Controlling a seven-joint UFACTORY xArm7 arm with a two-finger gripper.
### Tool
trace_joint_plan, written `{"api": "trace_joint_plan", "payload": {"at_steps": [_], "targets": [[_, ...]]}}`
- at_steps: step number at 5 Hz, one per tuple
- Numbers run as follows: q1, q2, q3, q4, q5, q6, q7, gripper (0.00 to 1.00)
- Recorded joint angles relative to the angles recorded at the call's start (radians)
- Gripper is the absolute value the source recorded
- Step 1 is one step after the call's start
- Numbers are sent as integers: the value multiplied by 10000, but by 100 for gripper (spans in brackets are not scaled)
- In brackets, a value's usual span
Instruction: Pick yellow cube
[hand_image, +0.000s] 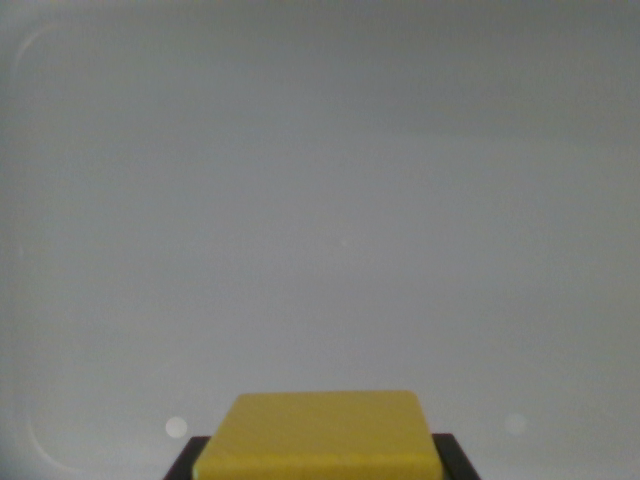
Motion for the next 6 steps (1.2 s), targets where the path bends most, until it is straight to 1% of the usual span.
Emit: {"api": "trace_joint_plan", "payload": {"at_steps": [1, 2, 3, 4, 5, 6], "targets": [[0, 0, 0, 0, 0, 0, 0, 100], [-1, -94, -2, 133, -11, 227, 15, 100], [-1, -94, -2, 133, -11, 227, 15, 100], [-2, -169, -4, 238, -19, 407, 26, 100], [-2, -169, -4, 238, -19, 407, 26, 100], [-3, -222, -6, 313, -25, 535, 35, 100]]}}
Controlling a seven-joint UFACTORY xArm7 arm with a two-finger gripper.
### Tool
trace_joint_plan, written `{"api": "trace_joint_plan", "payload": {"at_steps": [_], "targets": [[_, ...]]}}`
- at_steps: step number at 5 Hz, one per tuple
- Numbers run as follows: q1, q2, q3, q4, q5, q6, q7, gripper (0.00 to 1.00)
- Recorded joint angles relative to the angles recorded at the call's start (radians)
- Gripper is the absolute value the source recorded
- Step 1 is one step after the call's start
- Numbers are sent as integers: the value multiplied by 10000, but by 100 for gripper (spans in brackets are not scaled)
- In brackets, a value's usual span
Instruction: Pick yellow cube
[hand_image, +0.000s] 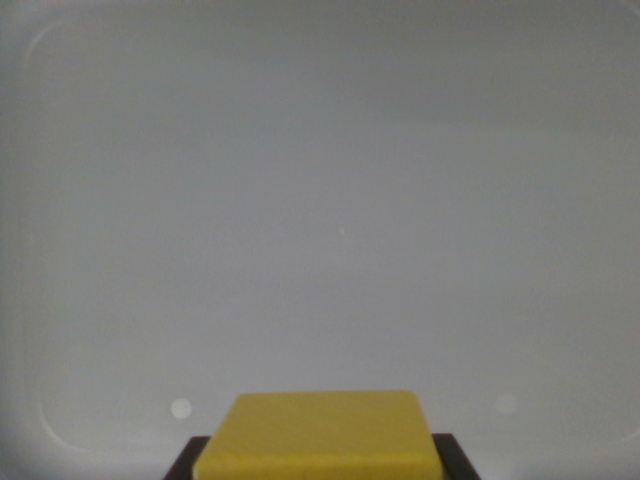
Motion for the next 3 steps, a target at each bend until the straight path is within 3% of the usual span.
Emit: {"api": "trace_joint_plan", "payload": {"at_steps": [3], "targets": [[0, -30, -1, 42, -3, 72, 5, 100]]}}
